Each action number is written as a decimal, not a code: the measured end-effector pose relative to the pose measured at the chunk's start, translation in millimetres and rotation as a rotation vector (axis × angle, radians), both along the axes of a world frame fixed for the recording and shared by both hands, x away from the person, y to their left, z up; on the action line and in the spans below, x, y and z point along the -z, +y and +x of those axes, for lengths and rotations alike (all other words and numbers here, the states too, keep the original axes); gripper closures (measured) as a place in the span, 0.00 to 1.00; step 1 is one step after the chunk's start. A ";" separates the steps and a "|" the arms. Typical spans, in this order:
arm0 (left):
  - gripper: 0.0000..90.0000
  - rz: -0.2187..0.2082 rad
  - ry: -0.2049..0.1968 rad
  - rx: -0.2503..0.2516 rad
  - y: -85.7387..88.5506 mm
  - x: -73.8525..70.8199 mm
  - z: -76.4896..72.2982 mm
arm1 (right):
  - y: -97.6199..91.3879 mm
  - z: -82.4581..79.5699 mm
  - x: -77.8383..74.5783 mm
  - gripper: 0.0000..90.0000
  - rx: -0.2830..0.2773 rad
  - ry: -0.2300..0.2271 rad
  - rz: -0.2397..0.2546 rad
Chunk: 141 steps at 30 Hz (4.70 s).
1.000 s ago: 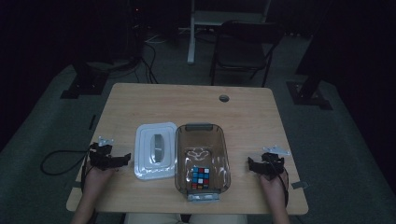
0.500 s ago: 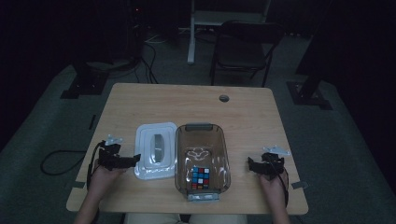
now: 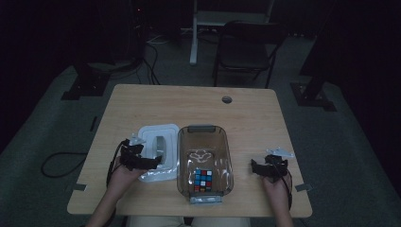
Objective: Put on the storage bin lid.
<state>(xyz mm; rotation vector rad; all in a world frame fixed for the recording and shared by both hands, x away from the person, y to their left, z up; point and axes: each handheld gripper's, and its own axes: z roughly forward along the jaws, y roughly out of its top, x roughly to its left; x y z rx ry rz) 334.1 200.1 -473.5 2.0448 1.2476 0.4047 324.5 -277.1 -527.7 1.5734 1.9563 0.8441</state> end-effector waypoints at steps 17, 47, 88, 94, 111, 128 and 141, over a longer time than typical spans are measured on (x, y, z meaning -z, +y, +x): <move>0.33 0.020 0.010 -0.022 -27.3 14.6 24.2 | 0.7 0.4 -0.1 0.13 -0.019 0.004 0.002; 0.77 -0.008 0.000 -0.037 -2.1 11.4 27.6 | 3.0 -5.7 -8.8 0.13 -0.074 -0.033 0.044; 0.77 -0.141 -0.092 -0.035 46.0 -73.3 -1.2 | 97.7 -30.2 -5.9 0.14 -0.547 -0.007 0.090; 0.77 -0.169 -0.120 -0.003 46.4 -89.2 -7.1 | 114.0 -32.8 -5.5 0.14 -0.581 -0.011 0.091; 0.77 -0.197 -0.115 0.112 25.9 -100.9 -8.4 | 174.9 -16.0 -5.9 0.14 -0.629 -0.028 0.091; 0.77 -0.201 -0.082 0.201 -4.7 -93.4 -9.8 | 161.4 -10.7 -14.2 0.14 -0.568 -0.072 0.116; 0.77 -0.198 -0.048 0.253 -32.4 -88.1 -16.3 | 139.5 -6.4 -17.1 0.14 -0.503 -0.091 0.127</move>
